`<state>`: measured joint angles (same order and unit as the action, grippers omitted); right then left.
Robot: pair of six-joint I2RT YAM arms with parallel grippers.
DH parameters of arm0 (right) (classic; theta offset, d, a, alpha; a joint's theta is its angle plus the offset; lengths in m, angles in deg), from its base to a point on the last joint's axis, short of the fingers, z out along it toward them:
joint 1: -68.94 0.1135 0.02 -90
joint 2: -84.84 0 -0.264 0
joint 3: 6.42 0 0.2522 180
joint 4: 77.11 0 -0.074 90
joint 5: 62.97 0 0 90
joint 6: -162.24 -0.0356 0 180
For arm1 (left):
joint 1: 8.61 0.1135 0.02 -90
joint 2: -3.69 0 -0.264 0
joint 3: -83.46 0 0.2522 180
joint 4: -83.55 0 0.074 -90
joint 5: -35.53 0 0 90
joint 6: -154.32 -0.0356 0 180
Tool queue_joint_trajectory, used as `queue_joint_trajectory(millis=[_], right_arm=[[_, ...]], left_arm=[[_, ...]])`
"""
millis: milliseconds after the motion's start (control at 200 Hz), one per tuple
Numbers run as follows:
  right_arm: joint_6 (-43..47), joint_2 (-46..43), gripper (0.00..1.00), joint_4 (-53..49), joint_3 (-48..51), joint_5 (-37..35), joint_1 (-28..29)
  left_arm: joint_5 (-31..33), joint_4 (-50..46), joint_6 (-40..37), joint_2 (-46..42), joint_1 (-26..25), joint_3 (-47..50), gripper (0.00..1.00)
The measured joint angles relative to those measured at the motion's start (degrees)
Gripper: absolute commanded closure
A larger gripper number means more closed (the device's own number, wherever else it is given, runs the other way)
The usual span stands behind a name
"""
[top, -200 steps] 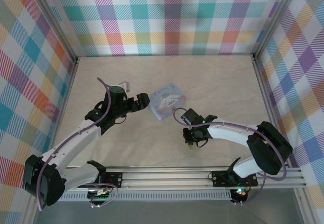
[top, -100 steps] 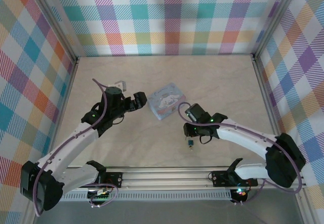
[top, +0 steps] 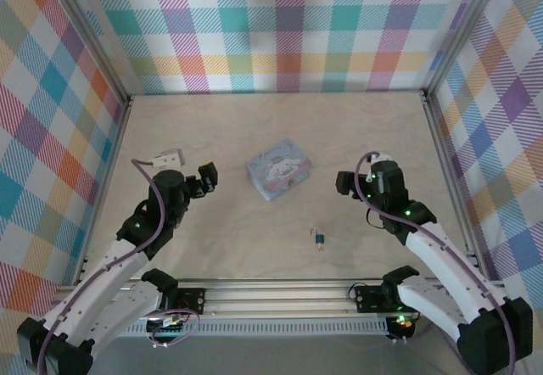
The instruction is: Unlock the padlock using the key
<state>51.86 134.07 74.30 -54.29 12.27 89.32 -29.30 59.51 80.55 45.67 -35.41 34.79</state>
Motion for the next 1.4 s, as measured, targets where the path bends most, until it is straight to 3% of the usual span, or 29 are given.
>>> queue_joint_trajectory(millis=[210, 485, 1035, 1150, 1400], right_arm=[[1.44, -0.42, 0.00, 8.00, 7.04, -4.24, -7.30], [9.09, 10.47, 0.00, 21.99, 10.29, -6.43, -10.58], [21.14, 33.83, 0.00, 63.78, 16.41, 4.35, -14.25], [21.31, 38.40, 0.00, 66.69, 16.33, 5.40, -15.28], [19.50, 38.86, 0.00, 64.26, 11.98, 9.70, -19.98]], left_arm=[[6.84, 6.51, -8.07, -2.99, 3.02, 6.01, 0.00], [8.79, 9.09, -10.38, -3.10, 5.31, 7.85, 0.00], [7.74, 9.35, -10.43, 0.28, 6.32, 10.80, 0.00], [6.95, 9.35, -10.05, 0.72, 6.34, 10.80, 0.00], [6.16, 9.27, -9.64, 0.72, 6.34, 10.80, 0.00]])
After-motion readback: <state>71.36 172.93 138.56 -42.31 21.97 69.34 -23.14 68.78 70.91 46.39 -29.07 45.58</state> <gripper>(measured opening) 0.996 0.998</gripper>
